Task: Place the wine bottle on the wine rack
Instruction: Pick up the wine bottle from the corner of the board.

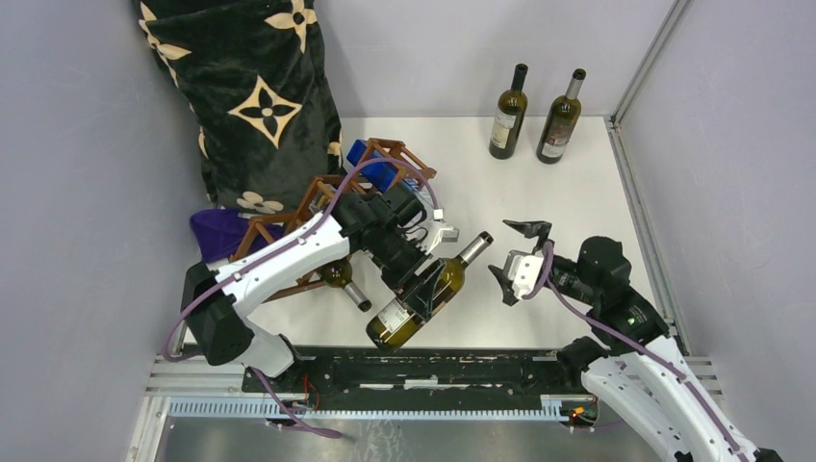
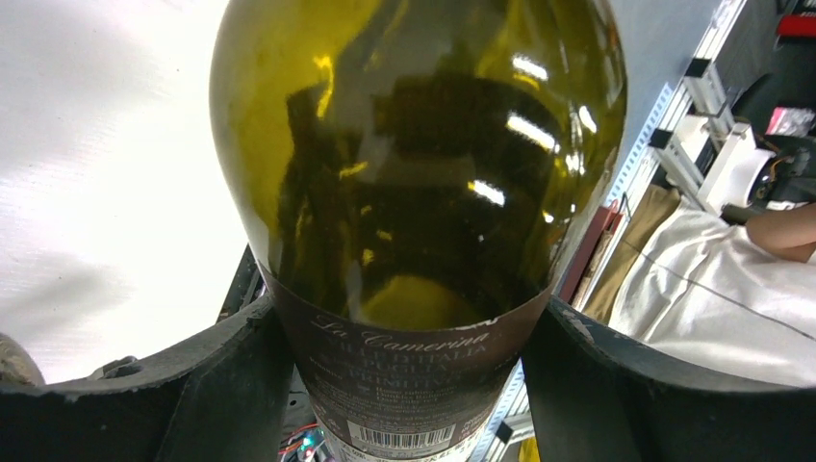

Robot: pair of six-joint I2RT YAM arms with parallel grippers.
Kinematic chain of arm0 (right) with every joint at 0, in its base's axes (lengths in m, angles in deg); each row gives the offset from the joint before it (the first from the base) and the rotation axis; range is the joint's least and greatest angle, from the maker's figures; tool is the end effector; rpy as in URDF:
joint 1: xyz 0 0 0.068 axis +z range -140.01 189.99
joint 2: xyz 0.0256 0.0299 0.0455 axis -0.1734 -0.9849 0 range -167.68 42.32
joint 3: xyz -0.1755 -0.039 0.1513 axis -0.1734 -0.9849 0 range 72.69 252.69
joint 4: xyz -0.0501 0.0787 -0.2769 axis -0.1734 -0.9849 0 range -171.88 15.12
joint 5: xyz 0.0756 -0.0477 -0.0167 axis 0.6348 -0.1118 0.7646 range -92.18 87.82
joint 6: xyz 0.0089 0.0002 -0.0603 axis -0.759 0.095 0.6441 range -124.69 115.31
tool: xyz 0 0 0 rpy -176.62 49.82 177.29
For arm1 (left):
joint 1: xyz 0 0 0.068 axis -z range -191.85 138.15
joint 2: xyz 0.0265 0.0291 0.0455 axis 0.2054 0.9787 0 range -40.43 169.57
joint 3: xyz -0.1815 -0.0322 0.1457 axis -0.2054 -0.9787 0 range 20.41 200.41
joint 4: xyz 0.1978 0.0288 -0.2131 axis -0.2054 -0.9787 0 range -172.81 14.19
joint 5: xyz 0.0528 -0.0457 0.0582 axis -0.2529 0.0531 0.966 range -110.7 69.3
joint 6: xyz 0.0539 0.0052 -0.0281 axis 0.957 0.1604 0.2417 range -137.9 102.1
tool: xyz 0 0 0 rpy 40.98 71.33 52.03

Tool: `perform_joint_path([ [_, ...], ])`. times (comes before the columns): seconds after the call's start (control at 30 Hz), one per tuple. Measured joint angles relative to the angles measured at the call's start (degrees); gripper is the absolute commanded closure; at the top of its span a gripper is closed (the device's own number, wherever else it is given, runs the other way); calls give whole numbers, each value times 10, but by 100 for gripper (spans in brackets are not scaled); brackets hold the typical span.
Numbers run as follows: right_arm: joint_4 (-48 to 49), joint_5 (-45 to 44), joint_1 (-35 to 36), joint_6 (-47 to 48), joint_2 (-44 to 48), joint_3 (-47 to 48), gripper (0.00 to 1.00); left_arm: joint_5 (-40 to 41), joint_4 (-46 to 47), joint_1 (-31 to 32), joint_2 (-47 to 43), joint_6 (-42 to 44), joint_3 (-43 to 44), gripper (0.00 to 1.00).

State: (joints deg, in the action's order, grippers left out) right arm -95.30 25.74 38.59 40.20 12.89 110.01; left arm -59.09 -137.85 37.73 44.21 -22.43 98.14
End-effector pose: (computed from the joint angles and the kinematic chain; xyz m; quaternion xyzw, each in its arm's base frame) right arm 0.1677 0.1158 0.2967 -0.5739 0.5163 0.1003 0.6278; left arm 0.1867 -0.2628 0.2609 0.4112 0.8347 -0.3664 0.0066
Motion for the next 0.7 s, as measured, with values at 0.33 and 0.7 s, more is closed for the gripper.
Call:
perform_joint_path([
  [0.33, -78, -52, 85, 81, -81, 42, 5, 41, -28, 42, 44, 12, 31, 98],
  [0.7, -121, -178, 247, 91, -147, 42, 18, 75, -51, 49, 75, 12, 64, 98],
])
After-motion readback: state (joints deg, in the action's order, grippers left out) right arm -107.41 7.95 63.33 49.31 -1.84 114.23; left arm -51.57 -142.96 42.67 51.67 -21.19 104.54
